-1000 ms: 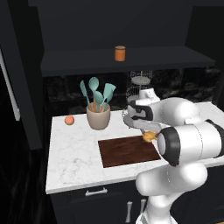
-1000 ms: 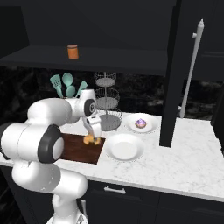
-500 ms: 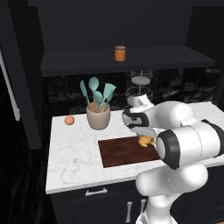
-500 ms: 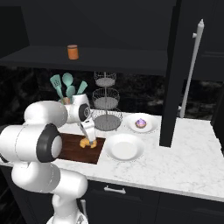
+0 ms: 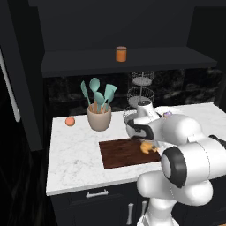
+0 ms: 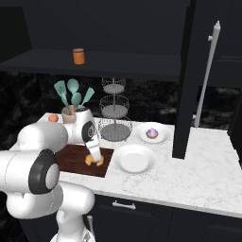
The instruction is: From the different types of pastries on the counter, select a croissant and place it on the cutting board. Then retrieve a jar of jam from the cabinet and place it alongside the croissant on the cutting board.
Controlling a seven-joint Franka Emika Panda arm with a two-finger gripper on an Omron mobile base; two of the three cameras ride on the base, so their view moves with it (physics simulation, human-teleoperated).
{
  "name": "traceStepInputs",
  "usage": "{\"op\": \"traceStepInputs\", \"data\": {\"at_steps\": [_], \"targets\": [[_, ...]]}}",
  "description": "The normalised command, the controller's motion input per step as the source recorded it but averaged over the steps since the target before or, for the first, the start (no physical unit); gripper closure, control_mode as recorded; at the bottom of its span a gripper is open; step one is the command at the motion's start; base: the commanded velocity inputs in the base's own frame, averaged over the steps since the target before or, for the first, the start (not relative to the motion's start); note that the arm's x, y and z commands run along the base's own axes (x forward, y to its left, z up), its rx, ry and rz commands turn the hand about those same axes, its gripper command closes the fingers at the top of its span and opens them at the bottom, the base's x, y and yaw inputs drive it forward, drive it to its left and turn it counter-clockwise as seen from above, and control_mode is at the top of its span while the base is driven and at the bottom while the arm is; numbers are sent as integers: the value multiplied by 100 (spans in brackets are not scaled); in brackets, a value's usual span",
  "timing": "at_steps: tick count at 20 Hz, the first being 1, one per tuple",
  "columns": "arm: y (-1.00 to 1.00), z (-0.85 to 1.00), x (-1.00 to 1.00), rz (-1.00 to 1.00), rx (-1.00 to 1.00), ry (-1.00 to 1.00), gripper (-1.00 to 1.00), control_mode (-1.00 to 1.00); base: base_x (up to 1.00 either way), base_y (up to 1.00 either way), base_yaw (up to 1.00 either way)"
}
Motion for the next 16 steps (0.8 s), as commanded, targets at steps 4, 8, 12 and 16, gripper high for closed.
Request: {"op": "traceStepInputs", "data": {"at_steps": [4, 8, 12, 16], "targets": [[1, -12, 0, -5, 0, -7, 100, -100, 0, 0, 0], [1, -18, 0, -5, 0, -3, 100, -100, 0, 0, 0], [2, -18, 5, -5, 0, 0, 100, -100, 0, 0, 0], [0, -12, 25, -4, 0, 0, 100, -100, 0, 0, 0]]}}
